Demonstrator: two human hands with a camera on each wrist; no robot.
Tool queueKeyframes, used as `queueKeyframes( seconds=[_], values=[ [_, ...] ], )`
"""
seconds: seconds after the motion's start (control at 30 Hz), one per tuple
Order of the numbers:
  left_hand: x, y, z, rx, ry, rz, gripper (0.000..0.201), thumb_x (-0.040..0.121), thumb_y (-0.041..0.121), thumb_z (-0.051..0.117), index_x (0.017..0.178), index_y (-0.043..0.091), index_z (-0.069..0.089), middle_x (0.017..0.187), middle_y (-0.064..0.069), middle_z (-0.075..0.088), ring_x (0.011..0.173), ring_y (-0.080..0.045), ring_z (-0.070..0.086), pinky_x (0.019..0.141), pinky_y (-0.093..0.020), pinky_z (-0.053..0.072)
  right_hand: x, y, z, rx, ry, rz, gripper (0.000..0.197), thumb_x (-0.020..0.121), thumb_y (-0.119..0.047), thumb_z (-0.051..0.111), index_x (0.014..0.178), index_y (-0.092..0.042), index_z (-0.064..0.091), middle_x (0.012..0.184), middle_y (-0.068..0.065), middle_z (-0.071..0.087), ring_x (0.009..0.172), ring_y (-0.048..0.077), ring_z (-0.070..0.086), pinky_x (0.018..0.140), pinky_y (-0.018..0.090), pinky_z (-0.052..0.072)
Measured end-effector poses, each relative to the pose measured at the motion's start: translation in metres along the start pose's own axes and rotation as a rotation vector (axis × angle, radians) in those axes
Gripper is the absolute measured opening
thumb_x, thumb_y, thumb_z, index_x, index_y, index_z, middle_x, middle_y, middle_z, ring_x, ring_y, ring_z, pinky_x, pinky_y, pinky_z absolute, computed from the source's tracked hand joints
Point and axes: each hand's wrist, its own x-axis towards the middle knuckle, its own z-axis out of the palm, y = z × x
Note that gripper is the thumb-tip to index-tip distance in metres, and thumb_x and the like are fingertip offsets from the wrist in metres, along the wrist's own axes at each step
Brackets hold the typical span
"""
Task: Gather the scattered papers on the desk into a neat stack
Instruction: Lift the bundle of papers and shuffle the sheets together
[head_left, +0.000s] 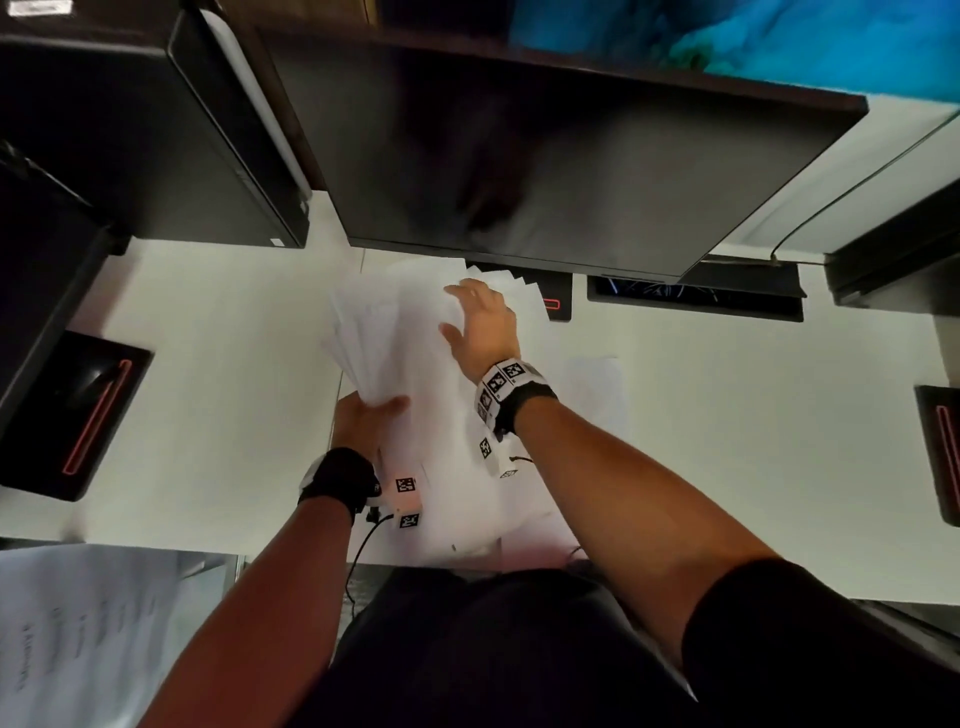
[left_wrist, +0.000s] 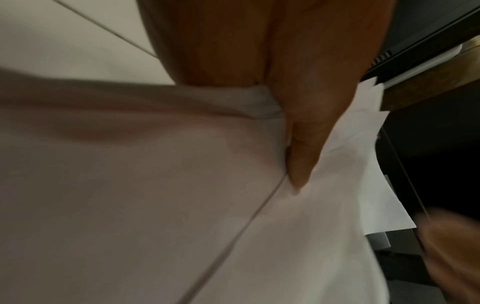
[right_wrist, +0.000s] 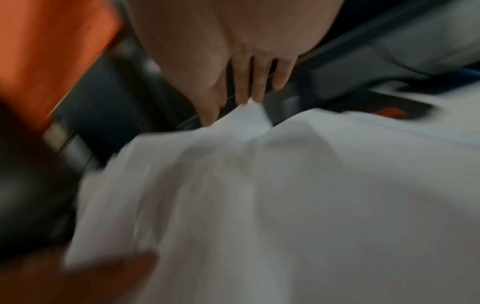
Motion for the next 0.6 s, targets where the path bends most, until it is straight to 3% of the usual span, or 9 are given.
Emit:
queueKeyframes(
  seconds=[0.1, 0.17, 0.23, 0.33, 0.47, 0.53, 0.6],
  values=[
    [-0.002, 0.005, 0.0, -0.06, -0.008, -0.017, 0.014, 0.08, 0.004, 0.077, 0.094, 0.005, 0.074, 0.077, -0.01, 0.075, 0.061, -0.025, 0.07, 0.057, -0.035, 0.059, -0.035, 0.067, -0.016, 0.116, 0.22, 0.48, 0.05, 0.085, -0.025, 0.066, 0.132, -0.02, 0.05, 0.137, 0.004, 0.047, 0.124, 0.027, 0.047, 0.098, 0.043, 0.041],
    [0.003, 0.004, -0.002, -0.095, -0.016, -0.026, 0.016, 0.08, 0.001, 0.077, 0.095, 0.001, 0.073, 0.076, -0.014, 0.074, 0.06, -0.027, 0.069, 0.057, -0.038, 0.059, -0.069, 0.119, -0.025, 0.076, 0.159, 0.918, 0.058, 0.083, -0.029, 0.069, 0.134, -0.018, 0.045, 0.139, 0.008, 0.041, 0.124, 0.031, 0.045, 0.097, 0.048, 0.042],
    [0.008, 0.001, -0.004, -0.085, 0.003, -0.021, 0.014, 0.079, -0.001, 0.076, 0.093, 0.002, 0.073, 0.072, -0.01, 0.074, 0.059, -0.025, 0.068, 0.056, -0.035, 0.058, -0.102, 0.15, -0.035, -0.012, 0.04, 1.194, 0.074, 0.08, -0.041, 0.074, 0.136, -0.009, 0.037, 0.137, 0.013, 0.038, 0.124, 0.034, 0.043, 0.097, 0.051, 0.043],
    [0.011, -0.002, -0.002, -0.05, 0.009, -0.011, 0.012, 0.079, -0.001, 0.077, 0.089, 0.004, 0.072, 0.068, -0.005, 0.074, 0.058, -0.022, 0.068, 0.056, -0.031, 0.057, -0.125, 0.174, -0.032, 0.101, -0.017, 1.257, 0.08, 0.074, -0.041, 0.08, 0.132, -0.004, 0.038, 0.135, 0.016, 0.045, 0.125, 0.036, 0.047, 0.1, 0.049, 0.044],
    [0.014, -0.008, -0.001, -0.033, 0.014, -0.017, 0.012, 0.08, -0.003, 0.075, 0.085, 0.007, 0.071, 0.064, 0.0, 0.074, 0.053, -0.017, 0.068, 0.054, -0.029, 0.056, -0.136, 0.185, -0.025, 0.289, -0.173, 1.219, 0.073, 0.058, -0.043, 0.082, 0.121, -0.013, 0.06, 0.127, 0.013, 0.062, 0.114, 0.032, 0.061, 0.1, 0.045, 0.05],
    [0.017, -0.01, -0.002, -0.025, 0.014, -0.016, 0.014, 0.079, -0.002, 0.076, 0.085, 0.009, 0.072, 0.067, 0.0, 0.075, 0.056, -0.018, 0.069, 0.063, -0.032, 0.058, -0.14, 0.18, -0.025, 0.232, -0.214, 1.196, 0.069, 0.068, -0.043, 0.078, 0.126, -0.011, 0.06, 0.13, 0.014, 0.057, 0.119, 0.034, 0.057, 0.102, 0.043, 0.048],
    [0.019, -0.012, -0.003, -0.019, 0.014, -0.016, 0.014, 0.078, -0.002, 0.076, 0.085, 0.01, 0.072, 0.068, 0.0, 0.075, 0.058, -0.019, 0.069, 0.069, -0.034, 0.058, -0.142, 0.175, -0.027, 0.165, -0.197, 1.149, 0.052, 0.078, -0.036, 0.075, 0.121, -0.009, 0.064, 0.126, 0.015, 0.061, 0.115, 0.034, 0.059, 0.099, 0.041, 0.049]
  ],
)
